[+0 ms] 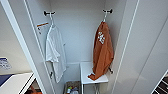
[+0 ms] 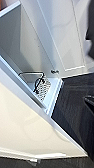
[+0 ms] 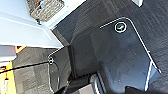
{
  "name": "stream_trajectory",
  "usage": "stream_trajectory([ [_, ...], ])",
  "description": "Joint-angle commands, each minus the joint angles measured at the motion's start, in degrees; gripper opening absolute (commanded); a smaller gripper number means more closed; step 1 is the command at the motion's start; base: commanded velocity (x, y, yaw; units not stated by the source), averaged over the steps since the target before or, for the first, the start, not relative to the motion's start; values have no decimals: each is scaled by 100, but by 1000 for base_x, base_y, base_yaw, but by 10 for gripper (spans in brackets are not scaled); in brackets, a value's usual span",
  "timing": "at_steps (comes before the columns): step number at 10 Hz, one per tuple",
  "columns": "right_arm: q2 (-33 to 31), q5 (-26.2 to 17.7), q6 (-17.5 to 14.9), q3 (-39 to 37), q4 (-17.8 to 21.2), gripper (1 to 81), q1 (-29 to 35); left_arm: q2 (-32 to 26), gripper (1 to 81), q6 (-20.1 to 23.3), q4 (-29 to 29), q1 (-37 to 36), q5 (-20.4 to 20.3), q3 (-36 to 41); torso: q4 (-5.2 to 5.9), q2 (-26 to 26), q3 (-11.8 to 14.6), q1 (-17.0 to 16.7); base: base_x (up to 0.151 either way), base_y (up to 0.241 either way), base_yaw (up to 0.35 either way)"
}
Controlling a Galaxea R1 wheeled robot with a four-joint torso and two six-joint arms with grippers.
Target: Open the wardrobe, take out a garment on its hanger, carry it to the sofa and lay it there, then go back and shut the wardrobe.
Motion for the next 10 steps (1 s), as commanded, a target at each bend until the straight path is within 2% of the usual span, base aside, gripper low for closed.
stream_trajectory([
  [1, -139, -306, -9, 90, -10, 811, 163, -124, 811, -136, 45, -371, 90, 40, 0, 0, -2, 0, -116, 0, 0],
  [3, -130, -333, -9, 169, -1, 811, 206, -89, 811, -319, 45, -485, 55, 22, 0, -9, 0, -15, -97, 0, 0],
  [4, -139, -359, -9, 256, -18, 811, 215, -107, 811, -563, -23, -590, 19, 14, 0, -9, 2, -18, 0, 0, 0],
  [5, -139, -368, -9, 292, -18, 811, 233, -81, 811, -724, -321, -765, 2, -91, 0, -13, 2, -18, 0, 0, 0],
  [6, -148, -368, -9, 318, -10, 811, 242, -54, 811, -742, -667, -906, -104, -206, 0, -13, 2, -18, 0, 0, 0],
  [8, -139, -368, -9, 327, -10, 811, 242, -28, 811, -742, -1713, -1135, -104, -347, 0, -11, 2, -18, 0, 0, 0],
  [10, -139, -368, -9, 336, -10, 811, 251, 34, 811, -742, -2390, -1232, -104, -611, 0, -11, 2, -18, 0, 0, 0],
])
